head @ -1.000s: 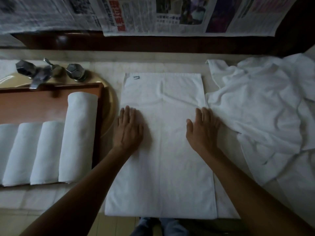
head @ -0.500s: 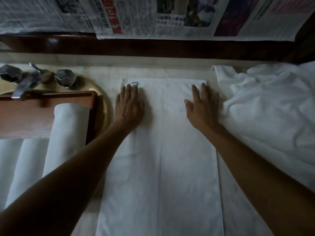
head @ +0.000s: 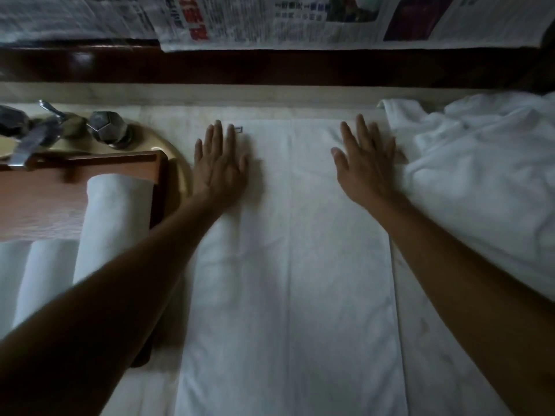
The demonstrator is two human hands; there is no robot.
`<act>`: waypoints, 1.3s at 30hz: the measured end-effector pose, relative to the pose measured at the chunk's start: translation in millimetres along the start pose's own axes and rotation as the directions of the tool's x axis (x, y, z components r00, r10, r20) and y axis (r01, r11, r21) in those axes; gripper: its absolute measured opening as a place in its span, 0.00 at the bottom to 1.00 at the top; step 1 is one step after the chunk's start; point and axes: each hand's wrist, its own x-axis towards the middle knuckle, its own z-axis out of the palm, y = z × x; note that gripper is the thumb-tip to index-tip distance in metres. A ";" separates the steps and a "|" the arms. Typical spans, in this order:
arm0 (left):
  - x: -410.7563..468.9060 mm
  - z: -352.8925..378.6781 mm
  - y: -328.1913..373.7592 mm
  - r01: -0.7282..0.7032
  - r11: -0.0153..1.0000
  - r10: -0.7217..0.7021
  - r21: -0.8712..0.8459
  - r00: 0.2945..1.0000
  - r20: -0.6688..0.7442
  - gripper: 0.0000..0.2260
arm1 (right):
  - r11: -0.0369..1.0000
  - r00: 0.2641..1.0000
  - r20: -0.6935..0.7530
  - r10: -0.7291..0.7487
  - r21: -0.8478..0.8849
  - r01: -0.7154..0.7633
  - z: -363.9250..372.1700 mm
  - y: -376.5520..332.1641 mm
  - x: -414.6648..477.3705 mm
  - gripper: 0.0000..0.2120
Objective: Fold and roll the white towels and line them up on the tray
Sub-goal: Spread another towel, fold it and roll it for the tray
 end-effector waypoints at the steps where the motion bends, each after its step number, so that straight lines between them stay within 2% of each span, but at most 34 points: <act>1: -21.7 0.1 10.6 -0.049 0.998 0.047 -0.041 0.998 -0.051 0.31 | 0.999 0.999 -0.043 -0.008 0.051 0.010 -1.7 -9.7 -19.5 0.30; 3: -75.4 7.6 33.8 -0.164 0.979 0.153 -0.121 0.984 -0.094 0.29 | 0.992 0.993 -0.112 -0.036 0.116 0.049 0.3 -35.7 -73.4 0.31; 5: -126.3 24.3 48.0 -0.241 0.959 0.233 -0.147 0.970 -0.069 0.28 | 0.988 0.990 -0.091 -0.109 0.098 0.118 12.8 -58.1 -134.4 0.31; 8: -164.1 41.5 32.2 -0.192 0.974 0.186 -0.120 0.981 -0.057 0.27 | 0.983 0.981 -0.067 -0.181 -0.018 0.180 30.1 -48.3 -187.5 0.29; 11: -165.2 39.7 -6.3 -0.082 0.992 0.073 -0.095 0.992 -0.099 0.27 | 0.994 0.989 -0.118 -0.088 -0.076 0.079 26.9 -2.4 -186.2 0.27; 13: -172.0 33.1 -18.9 -0.060 0.993 0.049 -0.105 0.994 -0.102 0.28 | 0.999 0.991 -0.134 -0.011 -0.053 0.004 17.6 17.5 -188.8 0.28; 16: -217.0 27.2 11.2 -0.167 0.977 0.152 -0.134 0.982 -0.113 0.29 | 1.000 0.994 -0.111 0.006 0.017 -0.004 14.9 -12.7 -228.8 0.30; 18: -256.3 30.8 34.6 -0.237 0.953 0.220 -0.191 0.970 -0.106 0.28 | 0.996 0.996 -0.047 -0.081 0.031 0.082 21.9 -44.9 -267.6 0.30; 20: -283.5 39.9 32.9 -0.247 0.948 0.234 -0.201 0.968 -0.088 0.27 | 0.989 0.989 0.002 -0.150 0.001 0.150 27.6 -51.9 -292.9 0.30; 22: -297.4 44.9 7.4 -0.223 0.952 0.207 -0.207 0.973 -0.098 0.27 | 0.994 0.994 -0.003 -0.109 -0.012 0.109 26.4 -33.0 -300.3 0.29; 25: -306.7 41.1 -29.3 -0.222 0.951 0.194 -0.215 0.971 -0.142 0.27 | 0.998 0.999 0.002 0.049 -0.030 -0.049 15.4 0.0 -305.0 0.30; 27: -310.0 32.2 -29.8 -0.194 0.958 0.173 -0.211 0.979 -0.112 0.29 | 0.994 0.994 0.009 0.106 -0.027 -0.106 8.7 2.2 -309.9 0.32; 33: -324.3 30.4 -5.0 -0.188 0.975 0.203 -0.122 0.972 0.119 0.31 | 1.000 0.986 0.165 -0.027 0.004 0.026 8.2 -26.3 -313.8 0.33; 39: -323.0 27.7 -7.9 -0.174 0.982 0.184 -0.073 0.969 0.162 0.32 | 1.000 0.980 0.197 -0.015 -0.005 0.016 3.7 -25.5 -321.8 0.33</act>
